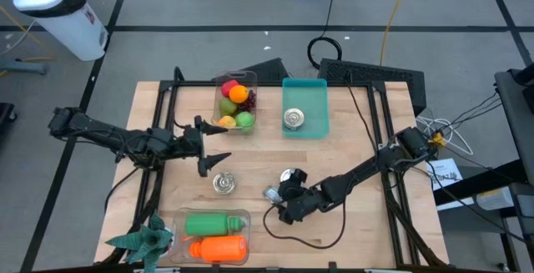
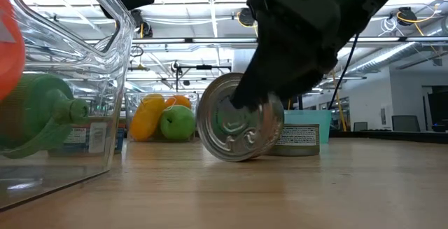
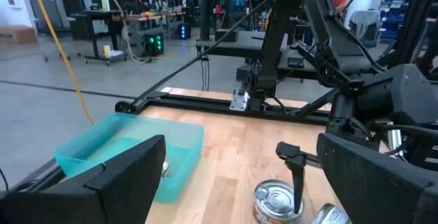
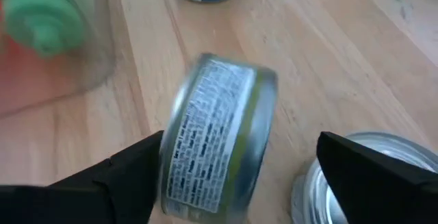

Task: Pick & Place Food Item
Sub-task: Put the bottom green tuna can into the light blue bin

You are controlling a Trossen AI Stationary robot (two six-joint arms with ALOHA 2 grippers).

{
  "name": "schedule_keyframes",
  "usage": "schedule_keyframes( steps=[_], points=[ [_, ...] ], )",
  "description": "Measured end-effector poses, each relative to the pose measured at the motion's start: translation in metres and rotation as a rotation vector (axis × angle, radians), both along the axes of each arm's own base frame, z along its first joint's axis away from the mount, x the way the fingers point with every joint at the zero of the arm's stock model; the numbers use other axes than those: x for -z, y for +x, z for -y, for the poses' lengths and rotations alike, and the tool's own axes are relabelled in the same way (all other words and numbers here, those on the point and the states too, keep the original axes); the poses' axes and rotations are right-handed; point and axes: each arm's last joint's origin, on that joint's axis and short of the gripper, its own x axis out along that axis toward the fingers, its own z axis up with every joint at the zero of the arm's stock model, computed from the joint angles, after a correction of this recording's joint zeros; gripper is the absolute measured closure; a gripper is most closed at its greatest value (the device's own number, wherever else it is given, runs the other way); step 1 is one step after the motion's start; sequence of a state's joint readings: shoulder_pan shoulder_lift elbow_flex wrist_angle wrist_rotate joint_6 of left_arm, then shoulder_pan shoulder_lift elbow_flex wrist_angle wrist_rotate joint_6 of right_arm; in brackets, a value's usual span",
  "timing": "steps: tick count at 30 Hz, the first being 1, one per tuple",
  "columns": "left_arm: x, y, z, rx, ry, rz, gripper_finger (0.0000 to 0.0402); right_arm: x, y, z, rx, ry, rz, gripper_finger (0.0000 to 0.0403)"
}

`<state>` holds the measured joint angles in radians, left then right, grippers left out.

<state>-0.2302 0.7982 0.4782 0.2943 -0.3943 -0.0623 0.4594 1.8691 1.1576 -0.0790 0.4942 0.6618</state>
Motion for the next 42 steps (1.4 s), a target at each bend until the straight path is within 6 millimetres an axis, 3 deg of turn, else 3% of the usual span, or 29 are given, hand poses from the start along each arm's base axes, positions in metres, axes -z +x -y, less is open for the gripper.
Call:
schedule_keyframes(
  steps=[22, 33, 42],
  points=[
    [0.000, 0.000, 0.000, -0.001, -0.024, 0.004, 0.0011, -0.002, -0.002, -0.001, -0.102, -0.028, -0.029, 0.0258],
    [0.000, 0.000, 0.000, -0.001, -0.025, 0.004, 0.0011, -0.038, -0.009, 0.002, -0.162, -0.061, 0.048, 0.0258],
    [0.000, 0.000, 0.000, -0.001, -0.023, 0.001, 0.0011, -0.089, -0.026, 0.011, -0.211, -0.086, 0.174, 0.0262]
  ],
)
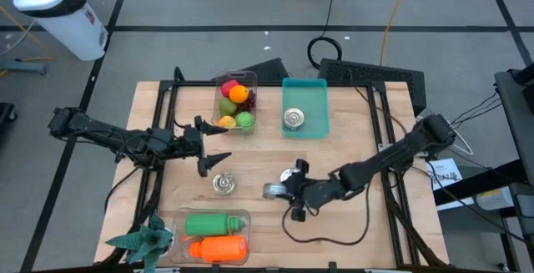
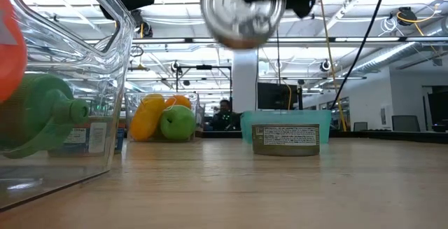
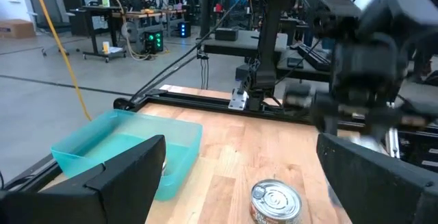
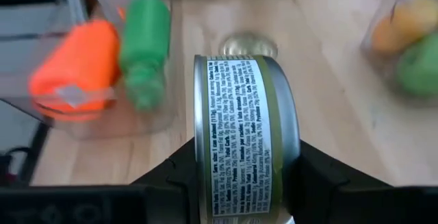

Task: Pick & Place Food Item
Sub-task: Put the bottom green tuna can into the light blue bin

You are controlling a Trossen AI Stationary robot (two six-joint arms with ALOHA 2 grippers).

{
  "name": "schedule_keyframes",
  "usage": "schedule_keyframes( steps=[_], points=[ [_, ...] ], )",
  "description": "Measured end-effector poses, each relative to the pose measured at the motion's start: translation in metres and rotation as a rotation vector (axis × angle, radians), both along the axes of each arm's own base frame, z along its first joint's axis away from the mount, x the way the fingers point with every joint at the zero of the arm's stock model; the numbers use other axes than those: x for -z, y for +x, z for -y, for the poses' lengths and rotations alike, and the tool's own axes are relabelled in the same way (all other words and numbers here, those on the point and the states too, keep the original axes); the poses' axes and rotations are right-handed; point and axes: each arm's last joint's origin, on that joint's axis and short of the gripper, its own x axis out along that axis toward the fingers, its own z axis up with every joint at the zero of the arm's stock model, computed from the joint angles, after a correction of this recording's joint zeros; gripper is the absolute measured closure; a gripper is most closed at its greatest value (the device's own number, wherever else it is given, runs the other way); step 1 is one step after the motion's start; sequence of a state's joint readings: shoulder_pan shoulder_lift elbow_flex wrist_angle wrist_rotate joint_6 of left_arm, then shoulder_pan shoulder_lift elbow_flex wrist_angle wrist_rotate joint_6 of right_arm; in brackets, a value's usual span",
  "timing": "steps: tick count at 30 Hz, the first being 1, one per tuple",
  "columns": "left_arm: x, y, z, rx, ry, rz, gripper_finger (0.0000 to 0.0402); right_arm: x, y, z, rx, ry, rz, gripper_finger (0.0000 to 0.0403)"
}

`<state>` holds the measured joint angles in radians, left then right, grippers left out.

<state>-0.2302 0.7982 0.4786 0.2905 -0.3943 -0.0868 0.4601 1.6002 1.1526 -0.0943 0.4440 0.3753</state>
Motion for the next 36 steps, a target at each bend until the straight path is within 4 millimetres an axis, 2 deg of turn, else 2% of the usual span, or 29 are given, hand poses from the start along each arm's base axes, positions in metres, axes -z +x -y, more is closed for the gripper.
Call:
schedule_keyframes(
  steps=[6, 12, 15, 23, 28, 32, 36],
  points=[
    [0.000, 0.000, 0.000, 0.000, 0.001, -0.002, 0.0011, -0.031, -0.016, 0.026, 0.086, -0.061, 0.030, 0.0262],
    [0.000, 0.000, 0.000, 0.000, 0.001, -0.002, 0.0011, -0.047, -0.022, 0.065, 0.204, -0.051, 0.032, 0.0262],
    [0.000, 0.000, 0.000, 0.000, 0.001, -0.002, 0.0011, -0.050, -0.023, 0.092, 0.269, -0.045, 0.003, 0.0262],
    [0.000, 0.000, 0.000, 0.000, 0.001, -0.001, 0.0011, -0.039, -0.024, 0.199, 0.470, 0.081, -0.112, 0.0262],
    [0.000, 0.000, 0.000, 0.000, 0.001, -0.002, 0.0011, -0.018, -0.042, 0.257, 0.566, 0.192, -0.088, 0.0262],
    [0.000, 0.000, 0.000, 0.000, 0.001, -0.002, 0.0011, 0.003, -0.057, 0.283, 0.552, 0.349, -0.020, 0.0262],
    [0.000, 0.000, 0.000, 0.000, 0.001, -0.002, 0.0011, 0.023, -0.065, 0.287, 0.548, 0.384, 0.026, 0.0262]
  ],
)
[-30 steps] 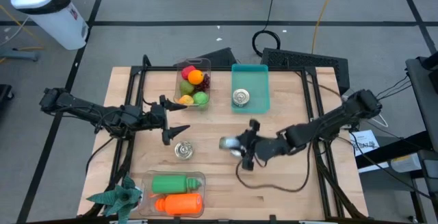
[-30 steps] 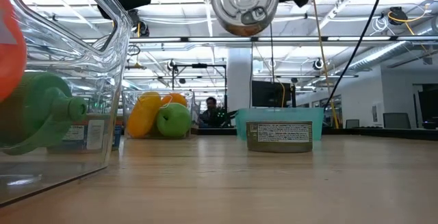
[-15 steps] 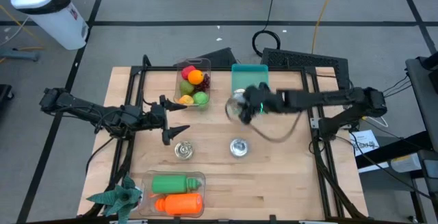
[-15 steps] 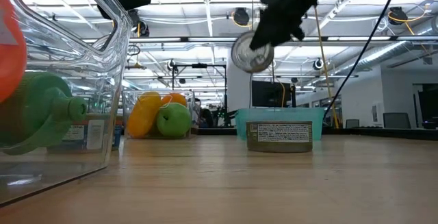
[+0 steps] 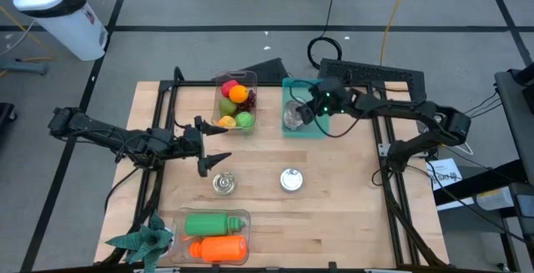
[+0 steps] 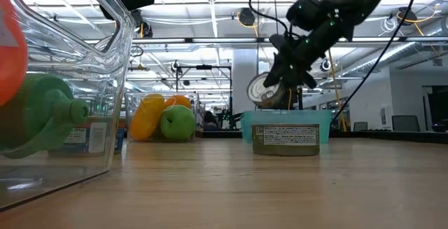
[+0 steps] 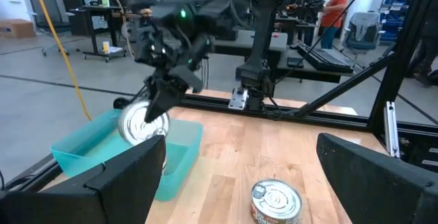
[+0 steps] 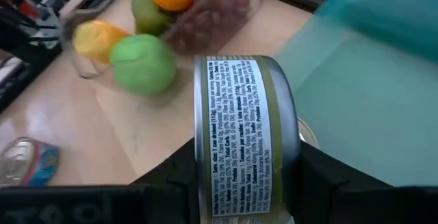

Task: Pick & Place Food Item
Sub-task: Put the bottom green tuna can into the light blue bin

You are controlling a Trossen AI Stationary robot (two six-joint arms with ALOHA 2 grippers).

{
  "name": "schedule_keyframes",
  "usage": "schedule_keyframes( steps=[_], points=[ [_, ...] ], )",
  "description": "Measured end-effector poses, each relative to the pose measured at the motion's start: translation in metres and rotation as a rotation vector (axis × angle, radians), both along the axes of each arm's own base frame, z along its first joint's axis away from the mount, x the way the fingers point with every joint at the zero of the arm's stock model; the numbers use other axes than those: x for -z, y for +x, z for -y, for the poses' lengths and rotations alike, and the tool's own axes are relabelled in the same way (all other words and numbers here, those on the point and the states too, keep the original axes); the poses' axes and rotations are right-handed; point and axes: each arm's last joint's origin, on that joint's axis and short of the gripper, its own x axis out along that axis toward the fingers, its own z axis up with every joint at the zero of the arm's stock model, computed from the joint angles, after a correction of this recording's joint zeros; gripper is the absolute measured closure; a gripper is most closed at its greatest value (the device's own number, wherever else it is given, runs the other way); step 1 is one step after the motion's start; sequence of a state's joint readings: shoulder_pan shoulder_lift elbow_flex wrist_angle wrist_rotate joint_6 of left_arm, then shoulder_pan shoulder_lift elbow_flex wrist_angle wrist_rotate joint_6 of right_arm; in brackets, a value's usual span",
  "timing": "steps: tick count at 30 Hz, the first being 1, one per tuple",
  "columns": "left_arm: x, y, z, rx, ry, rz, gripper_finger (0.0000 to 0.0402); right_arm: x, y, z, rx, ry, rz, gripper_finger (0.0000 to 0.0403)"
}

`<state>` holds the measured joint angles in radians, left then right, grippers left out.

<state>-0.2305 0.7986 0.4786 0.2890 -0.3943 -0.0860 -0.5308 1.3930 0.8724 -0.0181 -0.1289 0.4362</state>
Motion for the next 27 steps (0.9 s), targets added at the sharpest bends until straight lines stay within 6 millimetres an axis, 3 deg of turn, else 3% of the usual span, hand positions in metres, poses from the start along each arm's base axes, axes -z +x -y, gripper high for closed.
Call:
schedule_keyframes(
  steps=[9, 27],
  points=[
    [0.000, 0.000, 0.000, 0.000, 0.000, 0.001, 0.0011, 0.032, -0.007, -0.015, -0.014, 0.002, 0.070, 0.0260],
    [0.000, 0.000, 0.000, 0.000, 0.000, 0.000, 0.0011, 0.056, 0.009, -0.015, -0.027, -0.064, 0.051, 0.0251]
  ],
)
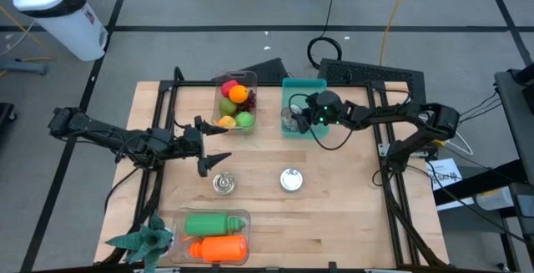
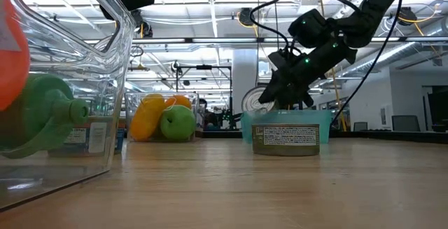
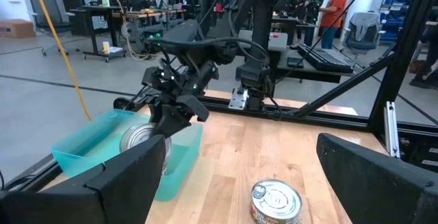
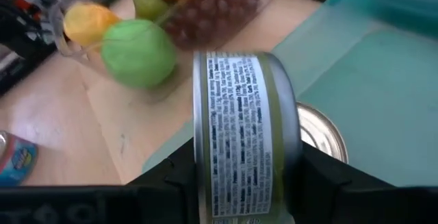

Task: Pick & Place Food Item
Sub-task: Put the bottom green tuna can into the light blue bin

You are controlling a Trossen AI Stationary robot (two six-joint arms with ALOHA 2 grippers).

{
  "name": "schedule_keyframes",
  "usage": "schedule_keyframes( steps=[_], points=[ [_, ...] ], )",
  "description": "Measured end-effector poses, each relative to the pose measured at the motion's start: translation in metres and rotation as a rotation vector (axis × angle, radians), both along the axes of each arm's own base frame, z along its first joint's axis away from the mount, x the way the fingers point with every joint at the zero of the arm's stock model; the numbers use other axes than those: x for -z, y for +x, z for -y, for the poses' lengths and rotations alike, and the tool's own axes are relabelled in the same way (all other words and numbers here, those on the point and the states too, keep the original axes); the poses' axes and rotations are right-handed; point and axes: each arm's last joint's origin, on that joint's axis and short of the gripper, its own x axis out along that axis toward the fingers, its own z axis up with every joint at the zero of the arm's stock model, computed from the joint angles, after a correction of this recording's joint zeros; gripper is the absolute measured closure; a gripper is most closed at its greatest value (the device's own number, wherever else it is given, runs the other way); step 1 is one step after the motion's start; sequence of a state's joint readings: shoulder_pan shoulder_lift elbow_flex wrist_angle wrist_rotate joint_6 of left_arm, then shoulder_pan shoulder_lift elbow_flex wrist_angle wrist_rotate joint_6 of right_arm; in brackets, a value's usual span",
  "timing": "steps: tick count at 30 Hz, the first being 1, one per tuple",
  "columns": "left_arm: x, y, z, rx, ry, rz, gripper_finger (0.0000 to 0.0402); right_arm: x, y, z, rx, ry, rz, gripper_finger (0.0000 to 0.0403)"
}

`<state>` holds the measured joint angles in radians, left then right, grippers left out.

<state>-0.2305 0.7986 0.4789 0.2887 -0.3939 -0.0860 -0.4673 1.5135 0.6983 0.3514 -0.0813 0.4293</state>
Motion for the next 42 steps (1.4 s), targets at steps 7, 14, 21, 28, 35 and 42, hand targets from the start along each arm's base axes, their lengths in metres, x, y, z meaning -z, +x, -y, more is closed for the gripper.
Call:
schedule_keyframes(
  steps=[7, 14, 21, 28, 35, 42],
  points=[
    [0.0000, 0.0000, 0.0000, 0.000, 0.000, 0.000, 0.0011, 0.0029, -0.0001, -0.0029, -0.025, -0.017, -0.033, 0.0212],
    [0.0000, 0.0000, 0.0000, 0.000, 0.000, 0.000, 0.0011, 0.0014, 0.0004, -0.0033, -0.073, -0.097, -0.052, 0.0169],
    [0.0000, 0.0000, 0.0000, 0.000, 0.000, 0.000, 0.0011, 0.0025, -0.0005, -0.0029, -0.083, -0.151, -0.090, 0.0152],
    [0.0000, 0.0000, 0.0000, 0.001, 0.000, 0.000, 0.0011, 0.0072, -0.0032, -0.0048, -0.083, -0.079, -0.123, 0.0160],
    [0.0000, 0.0000, 0.0000, 0.001, 0.000, 0.000, 0.0011, 0.0005, 0.0021, -0.0079, -0.188, 0.021, 0.012, 0.0159],
    [0.0000, 0.0000, 0.0001, 0.001, 0.000, 0.000, 0.0011, 0.0006, 0.0019, -0.0076, -0.194, -0.002, 0.003, 0.0162]
  ],
)
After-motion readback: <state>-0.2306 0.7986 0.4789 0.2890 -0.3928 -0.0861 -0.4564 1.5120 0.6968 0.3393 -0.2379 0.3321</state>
